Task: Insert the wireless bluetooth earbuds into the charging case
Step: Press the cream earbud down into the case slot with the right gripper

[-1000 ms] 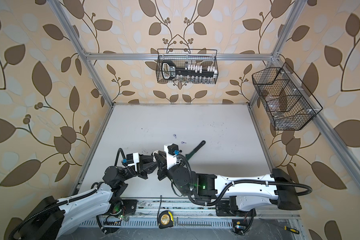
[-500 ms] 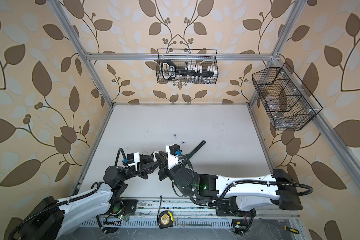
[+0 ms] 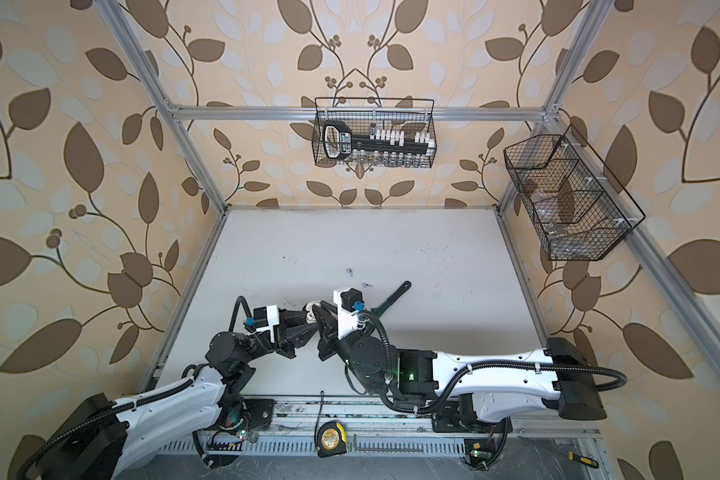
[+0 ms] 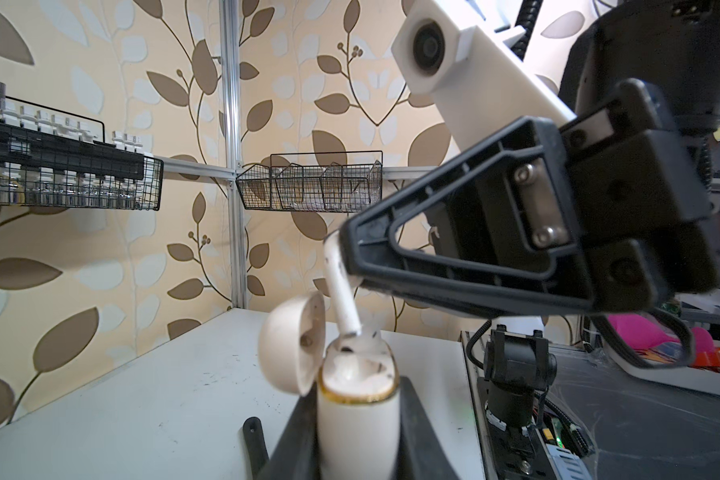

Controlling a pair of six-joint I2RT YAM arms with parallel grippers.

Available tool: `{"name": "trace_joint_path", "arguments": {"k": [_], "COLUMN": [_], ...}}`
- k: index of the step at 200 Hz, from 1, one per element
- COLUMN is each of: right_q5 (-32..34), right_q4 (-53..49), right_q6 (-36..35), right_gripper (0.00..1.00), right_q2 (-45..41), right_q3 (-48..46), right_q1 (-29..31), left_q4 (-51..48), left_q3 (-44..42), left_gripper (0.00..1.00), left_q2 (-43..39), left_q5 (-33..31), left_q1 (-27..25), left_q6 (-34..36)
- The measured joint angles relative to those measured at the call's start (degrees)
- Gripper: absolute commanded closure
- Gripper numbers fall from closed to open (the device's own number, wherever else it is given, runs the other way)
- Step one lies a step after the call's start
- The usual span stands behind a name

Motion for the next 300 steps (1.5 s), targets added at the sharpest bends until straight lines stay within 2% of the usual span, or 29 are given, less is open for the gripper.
{"name": "trace_joint_path", "arguments": {"k": [300], "right_q5": [3.61], "right_q4": [-0.02], "right_q6": [-0.90], "right_gripper": [0.83], "right_q2": [2.21], "right_q3": [0.00], "right_q1": [1.70], "left_q4": [-2.54], "left_q3": [-0.28], "left_gripper": [1.00], "left_q2": [-1.53], "left_q5": [-1.03], "left_q1": [0.00], "left_q6": [0.13]}}
